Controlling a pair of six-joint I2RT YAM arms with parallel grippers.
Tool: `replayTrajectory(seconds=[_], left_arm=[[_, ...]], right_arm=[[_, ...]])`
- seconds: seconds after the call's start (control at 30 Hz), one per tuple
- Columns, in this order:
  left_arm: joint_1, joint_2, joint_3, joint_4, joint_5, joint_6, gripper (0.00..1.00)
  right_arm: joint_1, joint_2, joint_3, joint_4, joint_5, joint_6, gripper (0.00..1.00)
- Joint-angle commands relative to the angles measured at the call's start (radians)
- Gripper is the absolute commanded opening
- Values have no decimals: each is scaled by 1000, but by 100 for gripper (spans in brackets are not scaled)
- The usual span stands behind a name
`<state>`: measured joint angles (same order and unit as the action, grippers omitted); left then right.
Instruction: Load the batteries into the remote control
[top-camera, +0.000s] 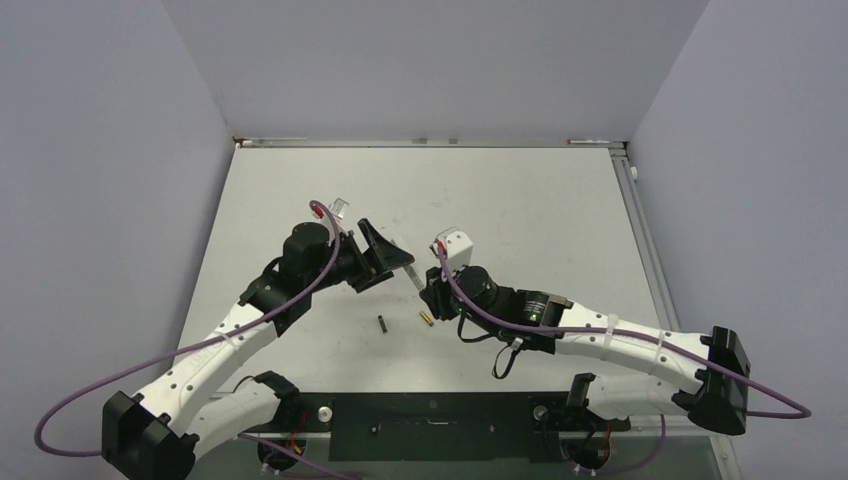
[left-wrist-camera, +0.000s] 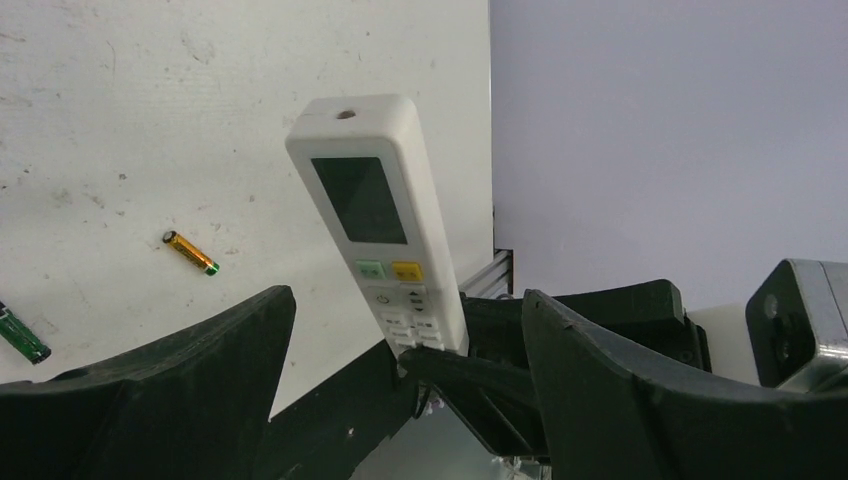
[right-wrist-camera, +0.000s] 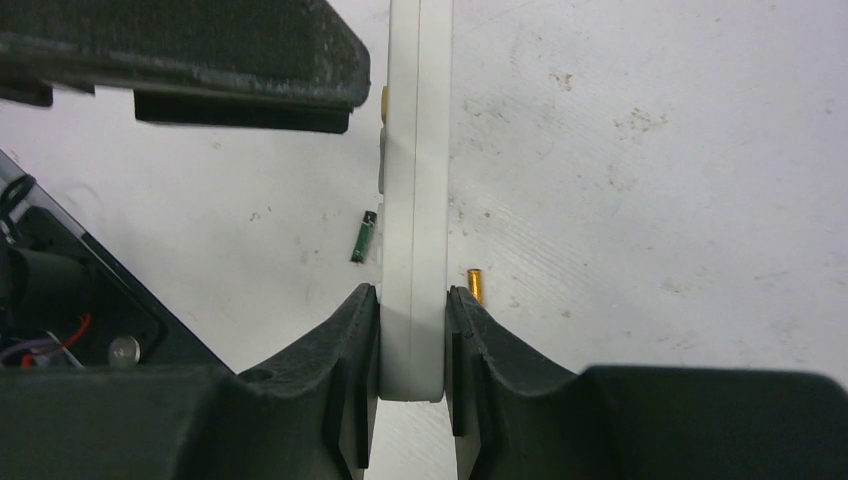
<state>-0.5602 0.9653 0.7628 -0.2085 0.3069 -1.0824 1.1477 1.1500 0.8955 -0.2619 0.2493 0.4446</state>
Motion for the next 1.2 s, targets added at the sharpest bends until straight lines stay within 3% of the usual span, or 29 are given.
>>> replayTrajectory(seconds=[0.0,0.23,0.63,1.17], left_arm=[[52,-14,43,-13,142,50,82],[164,-41,-11,49,349,9,82],[190,-27,-71,68,497,4,82],[197,-22,-150,158,617,-45,79]], right_arm=[[43,-60,-10,-56,86,-179,8],[190,-53,-36,-61,331,-372,8],[365,-14,-135,155,614,-678,8],[484,-2,-305,532,638,-1178,8]])
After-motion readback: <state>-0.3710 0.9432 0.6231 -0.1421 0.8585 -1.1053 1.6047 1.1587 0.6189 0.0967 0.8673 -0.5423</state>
